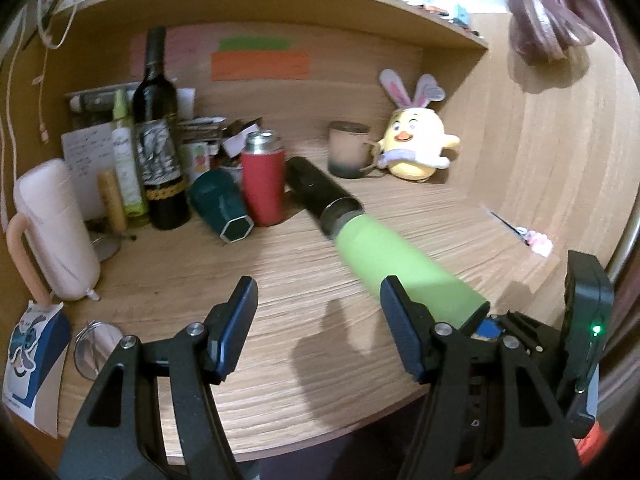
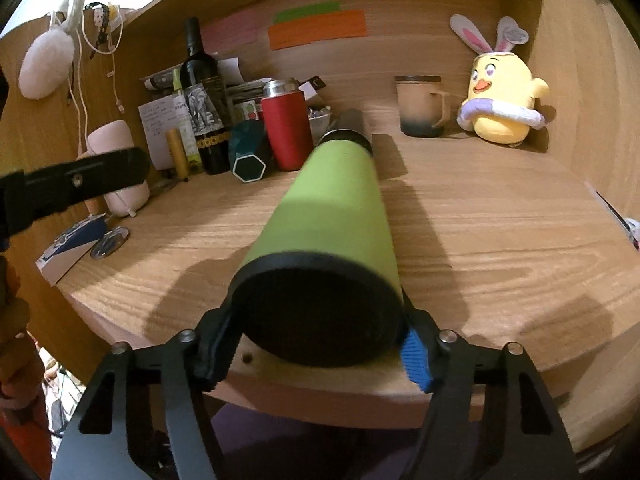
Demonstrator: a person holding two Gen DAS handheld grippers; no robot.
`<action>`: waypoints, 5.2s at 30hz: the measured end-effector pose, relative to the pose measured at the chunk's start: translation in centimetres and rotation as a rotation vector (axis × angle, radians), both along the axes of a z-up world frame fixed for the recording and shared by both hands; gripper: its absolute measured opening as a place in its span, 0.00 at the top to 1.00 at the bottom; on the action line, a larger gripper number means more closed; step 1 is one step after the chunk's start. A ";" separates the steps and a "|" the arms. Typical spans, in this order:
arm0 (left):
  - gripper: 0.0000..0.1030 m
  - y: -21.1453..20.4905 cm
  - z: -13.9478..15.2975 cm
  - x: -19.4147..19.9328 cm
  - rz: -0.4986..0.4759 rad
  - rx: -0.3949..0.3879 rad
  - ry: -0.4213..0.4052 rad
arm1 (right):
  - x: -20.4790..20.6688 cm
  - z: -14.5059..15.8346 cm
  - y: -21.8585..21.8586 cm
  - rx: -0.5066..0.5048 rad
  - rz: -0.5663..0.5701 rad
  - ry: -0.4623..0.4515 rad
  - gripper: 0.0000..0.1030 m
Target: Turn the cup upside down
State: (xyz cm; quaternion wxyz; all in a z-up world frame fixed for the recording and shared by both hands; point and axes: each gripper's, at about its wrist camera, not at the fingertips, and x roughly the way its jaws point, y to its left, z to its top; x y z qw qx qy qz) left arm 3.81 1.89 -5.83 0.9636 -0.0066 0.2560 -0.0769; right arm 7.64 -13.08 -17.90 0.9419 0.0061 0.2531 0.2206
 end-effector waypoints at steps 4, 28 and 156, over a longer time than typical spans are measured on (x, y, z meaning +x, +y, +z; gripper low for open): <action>0.39 -1.0 0.5 0.0 -0.028 0.002 -0.008 | -0.7 0.4 -1.0 0.026 0.015 -0.001 0.39; 0.38 -3.4 7.7 3.8 -0.228 -0.047 -0.084 | -0.8 9.5 -0.7 0.037 0.081 -0.235 0.41; 0.00 -2.5 6.1 -4.5 0.107 0.036 -0.244 | -4.4 13.4 -6.3 0.117 0.004 -0.316 0.00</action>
